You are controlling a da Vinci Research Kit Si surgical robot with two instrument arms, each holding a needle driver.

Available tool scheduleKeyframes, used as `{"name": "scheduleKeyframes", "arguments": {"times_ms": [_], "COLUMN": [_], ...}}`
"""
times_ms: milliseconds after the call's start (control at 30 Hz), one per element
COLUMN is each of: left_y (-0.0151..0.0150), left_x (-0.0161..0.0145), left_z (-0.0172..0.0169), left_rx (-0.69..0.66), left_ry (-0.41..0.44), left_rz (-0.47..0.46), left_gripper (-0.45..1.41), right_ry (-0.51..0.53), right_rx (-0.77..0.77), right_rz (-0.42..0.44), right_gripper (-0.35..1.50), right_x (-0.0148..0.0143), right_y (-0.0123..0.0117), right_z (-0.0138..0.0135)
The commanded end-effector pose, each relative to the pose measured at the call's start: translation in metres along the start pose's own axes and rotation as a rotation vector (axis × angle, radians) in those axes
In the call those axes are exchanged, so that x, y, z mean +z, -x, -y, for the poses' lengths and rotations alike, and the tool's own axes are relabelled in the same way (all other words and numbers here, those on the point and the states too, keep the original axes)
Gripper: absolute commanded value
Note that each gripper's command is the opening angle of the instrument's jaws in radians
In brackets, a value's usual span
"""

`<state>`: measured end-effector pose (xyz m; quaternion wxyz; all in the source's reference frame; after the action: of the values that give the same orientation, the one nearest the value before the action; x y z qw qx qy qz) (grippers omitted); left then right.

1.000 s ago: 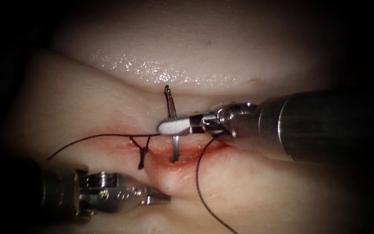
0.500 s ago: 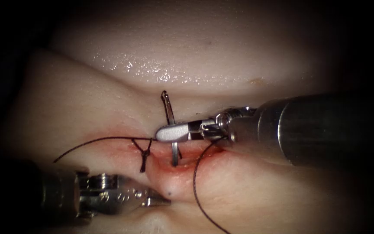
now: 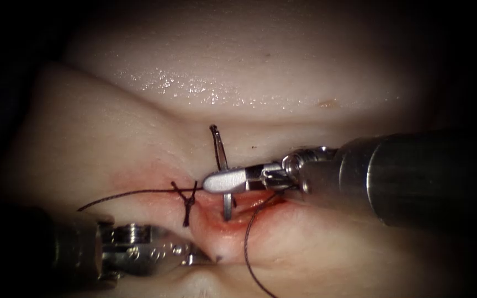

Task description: Wound Closure

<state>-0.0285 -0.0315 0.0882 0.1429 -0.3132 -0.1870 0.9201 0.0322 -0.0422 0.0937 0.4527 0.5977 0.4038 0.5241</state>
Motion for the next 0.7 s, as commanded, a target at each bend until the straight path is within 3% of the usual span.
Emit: {"name": "scheduleKeyframes", "arguments": {"times_ms": [33,433,600,633,700], "left_y": [0.0000,0.0000,-0.0001,-0.0002,-0.0004], "left_x": [0.0009,0.0008,0.0006,0.0004,-0.0001], "left_z": [-0.0003,-0.0003,-0.0008,-0.0010,-0.0015], "left_rx": [0.000,0.000,-0.004,-0.006,-0.001], "left_ry": [0.002,0.002,0.001,0.000,-0.004], "left_rz": [0.000,0.000,-0.005,-0.010,-0.023], "left_gripper": [-0.45,-0.45,-0.45,-0.45,-0.45], "right_ry": [-0.007,-0.016,0.002,-0.001,-0.009], "right_rx": [0.000,0.018,0.024,-0.004,-0.041], "right_rz": [0.004,0.004,-0.044,-0.069,-0.120], "right_gripper": [-0.35,-0.35,-0.35,-0.20,0.71], "right_x": [0.0010,0.0012,0.0009,0.0008,0.0004], "right_y": [0.0003,0.0011,0.0000,-0.0005,-0.0014], "right_z": [-0.0003,0.0008,0.0005,0.0002,-0.0003]}}
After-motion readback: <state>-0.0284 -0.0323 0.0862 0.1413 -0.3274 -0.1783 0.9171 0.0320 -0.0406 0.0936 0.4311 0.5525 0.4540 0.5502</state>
